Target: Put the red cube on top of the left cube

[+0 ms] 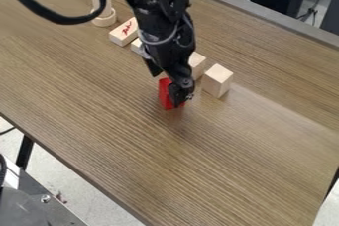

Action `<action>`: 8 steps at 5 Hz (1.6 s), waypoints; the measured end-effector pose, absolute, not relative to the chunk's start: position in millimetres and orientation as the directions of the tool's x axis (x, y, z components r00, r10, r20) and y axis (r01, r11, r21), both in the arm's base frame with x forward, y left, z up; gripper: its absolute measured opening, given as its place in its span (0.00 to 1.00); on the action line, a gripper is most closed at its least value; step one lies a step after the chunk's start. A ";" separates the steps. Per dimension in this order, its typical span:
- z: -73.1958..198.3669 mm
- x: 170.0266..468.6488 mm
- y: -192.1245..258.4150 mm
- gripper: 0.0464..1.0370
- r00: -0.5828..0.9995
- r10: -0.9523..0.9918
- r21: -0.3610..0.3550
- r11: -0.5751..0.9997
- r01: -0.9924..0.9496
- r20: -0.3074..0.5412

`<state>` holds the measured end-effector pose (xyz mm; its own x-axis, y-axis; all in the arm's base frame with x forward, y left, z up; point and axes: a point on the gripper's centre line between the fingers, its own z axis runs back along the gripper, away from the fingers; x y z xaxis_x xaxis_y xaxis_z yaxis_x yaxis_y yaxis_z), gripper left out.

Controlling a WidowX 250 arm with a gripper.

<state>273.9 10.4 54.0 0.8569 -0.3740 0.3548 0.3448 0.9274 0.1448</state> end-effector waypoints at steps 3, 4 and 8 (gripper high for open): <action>44.8 276.3 13.6 0.51 0.870 -0.333 0.139 0.943 0.303 0.363; 45.9 276.1 14.6 0.50 0.879 -0.307 0.135 0.952 0.276 0.366; 100.8 289.5 9.2 0.50 0.881 -0.216 0.089 0.976 0.196 0.420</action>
<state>289.5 9.2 100.8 0.8813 -0.2156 0.4205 0.1963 0.9765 0.0891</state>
